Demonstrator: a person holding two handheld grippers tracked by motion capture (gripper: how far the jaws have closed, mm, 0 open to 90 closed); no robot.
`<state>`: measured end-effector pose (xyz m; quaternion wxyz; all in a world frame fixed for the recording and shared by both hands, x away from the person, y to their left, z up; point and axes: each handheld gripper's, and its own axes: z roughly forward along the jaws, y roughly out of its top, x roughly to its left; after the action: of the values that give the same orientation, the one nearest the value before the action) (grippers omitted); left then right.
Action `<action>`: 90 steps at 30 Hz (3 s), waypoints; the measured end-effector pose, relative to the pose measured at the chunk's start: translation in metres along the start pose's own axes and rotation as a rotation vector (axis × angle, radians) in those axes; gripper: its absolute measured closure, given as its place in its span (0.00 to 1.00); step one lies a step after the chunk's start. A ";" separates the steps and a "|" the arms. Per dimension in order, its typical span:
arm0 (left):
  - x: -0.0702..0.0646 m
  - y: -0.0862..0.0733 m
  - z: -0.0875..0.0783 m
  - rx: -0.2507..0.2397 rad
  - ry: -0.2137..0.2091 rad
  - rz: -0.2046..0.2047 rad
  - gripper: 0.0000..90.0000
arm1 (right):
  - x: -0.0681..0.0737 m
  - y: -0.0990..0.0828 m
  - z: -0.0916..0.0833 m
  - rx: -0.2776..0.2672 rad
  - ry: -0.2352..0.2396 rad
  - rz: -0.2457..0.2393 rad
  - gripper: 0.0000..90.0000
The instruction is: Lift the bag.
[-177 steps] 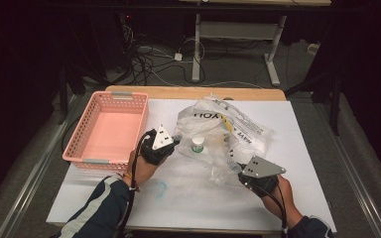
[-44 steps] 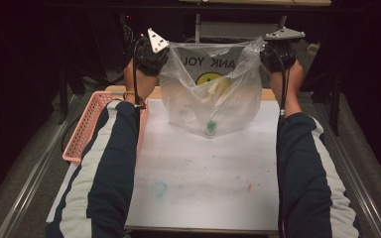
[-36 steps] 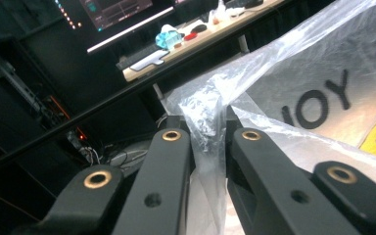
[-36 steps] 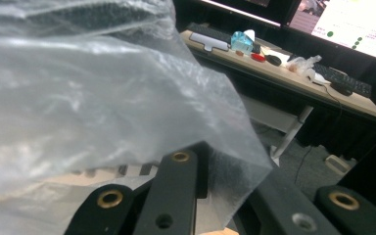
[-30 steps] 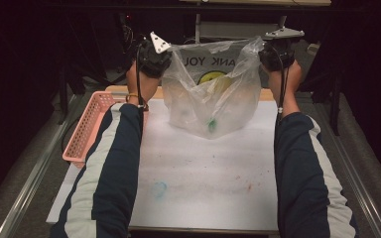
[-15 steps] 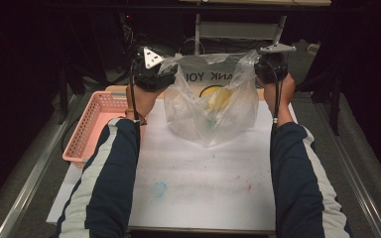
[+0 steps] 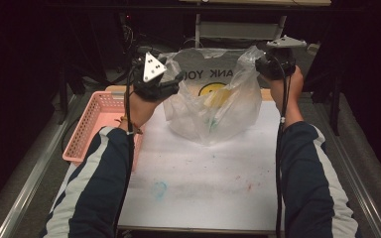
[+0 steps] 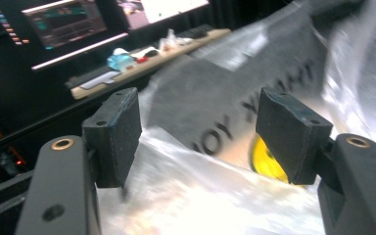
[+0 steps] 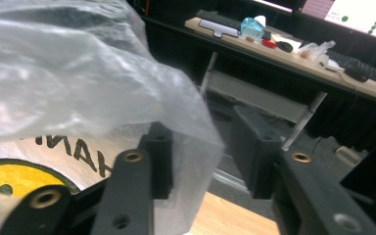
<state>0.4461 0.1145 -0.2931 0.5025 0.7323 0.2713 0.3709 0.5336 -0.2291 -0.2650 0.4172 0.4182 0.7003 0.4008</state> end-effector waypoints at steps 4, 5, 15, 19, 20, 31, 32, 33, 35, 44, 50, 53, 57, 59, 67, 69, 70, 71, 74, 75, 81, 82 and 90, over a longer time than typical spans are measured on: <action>-0.021 -0.015 0.000 0.029 -0.011 0.055 0.41 | 0.000 0.002 -0.009 0.002 0.041 -0.005 0.49; -0.025 -0.019 0.002 0.045 -0.017 0.067 0.43 | 0.000 0.003 -0.012 -0.002 0.056 0.002 0.47; -0.025 -0.048 0.031 0.193 -0.016 0.093 0.96 | 0.012 -0.004 -0.033 -0.025 0.133 -0.039 0.35; -0.019 -0.053 0.042 0.235 0.027 0.080 0.98 | 0.014 -0.009 -0.041 -0.014 0.148 -0.070 0.31; -0.017 -0.054 0.044 0.241 0.032 0.071 0.98 | 0.014 -0.010 -0.043 -0.017 0.148 -0.068 0.31; -0.012 -0.055 0.049 0.241 0.040 0.042 0.98 | -0.003 -0.018 -0.070 -0.024 0.017 -0.085 0.28; -0.012 -0.055 0.049 0.242 0.040 0.044 0.98 | -0.005 -0.019 -0.073 -0.032 0.022 -0.079 0.28; -0.012 -0.055 0.048 0.241 0.039 0.042 0.98 | -0.007 -0.019 -0.076 -0.041 0.033 -0.074 0.28; -0.011 -0.055 0.046 0.238 0.034 0.038 0.98 | -0.012 -0.022 -0.081 -0.050 0.044 -0.070 0.28; -0.012 -0.059 0.015 0.164 -0.005 0.033 0.73 | -0.004 -0.047 -0.090 -0.088 0.088 -0.049 0.27; -0.018 -0.067 -0.010 0.109 0.028 0.052 0.44 | 0.017 -0.062 -0.093 -0.120 0.136 -0.060 0.26; -0.020 -0.070 -0.019 0.093 0.020 0.059 0.37 | 0.024 -0.068 -0.091 -0.121 0.146 -0.073 0.26; -0.019 -0.071 -0.025 0.081 0.031 0.068 0.34 | 0.029 -0.074 -0.089 -0.121 0.159 -0.066 0.25; -0.016 -0.073 -0.028 0.078 0.029 0.054 0.31 | 0.029 -0.077 -0.087 -0.120 0.162 -0.061 0.25; 0.001 -0.088 -0.042 0.065 0.067 -0.017 0.28 | 0.030 -0.093 -0.082 -0.117 0.176 -0.025 0.23; 0.002 -0.090 -0.046 0.061 0.070 -0.020 0.28 | 0.031 -0.096 -0.081 -0.114 0.177 -0.021 0.22; 0.003 -0.091 -0.047 0.062 0.069 -0.020 0.28 | 0.031 -0.097 -0.080 -0.111 0.186 -0.014 0.22; 0.003 -0.092 -0.049 0.062 0.070 -0.021 0.26 | 0.031 -0.098 -0.080 -0.108 0.194 -0.007 0.22; 0.003 -0.095 -0.053 0.073 0.059 -0.012 0.24 | 0.031 -0.101 -0.082 -0.127 0.198 0.002 0.22; 0.003 -0.096 -0.054 0.073 0.059 -0.015 0.23 | 0.031 -0.103 -0.084 -0.133 0.196 0.000 0.22; 0.000 -0.103 -0.062 0.087 0.043 0.007 0.22 | 0.038 -0.114 -0.085 -0.122 0.226 -0.001 0.20; -0.001 -0.104 -0.064 0.090 0.044 0.010 0.21 | 0.039 -0.116 -0.086 -0.119 0.226 -0.004 0.20; -0.008 -0.111 -0.078 0.090 0.036 0.031 0.19 | 0.043 -0.125 -0.095 -0.131 0.242 -0.021 0.19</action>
<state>0.3753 0.1886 -0.3820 0.4582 0.7516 0.2852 0.3792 0.4015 -0.2512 -0.3582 0.3603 0.3312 0.7221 0.4890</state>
